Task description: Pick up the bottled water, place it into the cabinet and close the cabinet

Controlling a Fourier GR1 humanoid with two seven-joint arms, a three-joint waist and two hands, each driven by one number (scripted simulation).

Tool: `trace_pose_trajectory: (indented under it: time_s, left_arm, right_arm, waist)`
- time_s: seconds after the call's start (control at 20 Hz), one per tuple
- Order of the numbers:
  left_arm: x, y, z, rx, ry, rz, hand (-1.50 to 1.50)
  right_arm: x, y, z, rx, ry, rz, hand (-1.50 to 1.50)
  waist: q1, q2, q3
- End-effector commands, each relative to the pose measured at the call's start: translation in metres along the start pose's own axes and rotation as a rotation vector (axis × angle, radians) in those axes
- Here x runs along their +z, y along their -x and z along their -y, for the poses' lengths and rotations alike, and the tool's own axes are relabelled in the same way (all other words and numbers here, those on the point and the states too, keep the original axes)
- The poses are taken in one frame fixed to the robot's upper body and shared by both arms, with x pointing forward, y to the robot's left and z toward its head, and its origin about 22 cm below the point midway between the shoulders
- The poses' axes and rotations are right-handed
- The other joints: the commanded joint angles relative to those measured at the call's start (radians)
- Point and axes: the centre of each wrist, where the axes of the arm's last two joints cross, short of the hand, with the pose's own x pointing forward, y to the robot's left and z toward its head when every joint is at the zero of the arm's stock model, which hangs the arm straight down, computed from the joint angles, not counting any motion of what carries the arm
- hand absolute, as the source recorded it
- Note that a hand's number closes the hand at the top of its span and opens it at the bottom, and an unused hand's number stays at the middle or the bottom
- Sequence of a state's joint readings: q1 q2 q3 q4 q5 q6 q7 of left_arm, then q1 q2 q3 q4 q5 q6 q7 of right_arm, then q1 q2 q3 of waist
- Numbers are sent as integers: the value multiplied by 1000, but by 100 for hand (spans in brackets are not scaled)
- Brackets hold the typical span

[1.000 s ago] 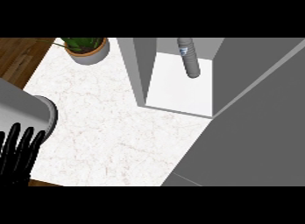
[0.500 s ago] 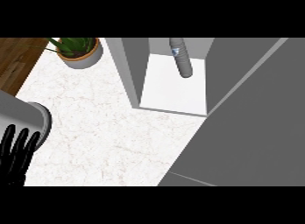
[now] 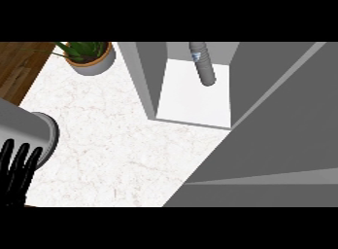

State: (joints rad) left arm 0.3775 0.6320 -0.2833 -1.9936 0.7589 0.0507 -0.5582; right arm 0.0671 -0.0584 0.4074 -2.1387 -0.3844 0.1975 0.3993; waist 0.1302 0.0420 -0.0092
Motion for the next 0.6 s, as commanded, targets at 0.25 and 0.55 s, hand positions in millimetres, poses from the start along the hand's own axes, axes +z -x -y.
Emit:
trace_pose_trajectory:
  time_s: [0.25,0.55]
  left_arm:
    - [-4,-1,1,23,44,-20,-150]
    - [-6,4,-11,27,-4,-16,-150]
  right_arm:
    - [-104,-8,31,-58,247,-2,150]
    - [-179,-26,47,-81,287,-33,150]
  waist:
    - [26,-5,6]
    - [-10,-12,8]
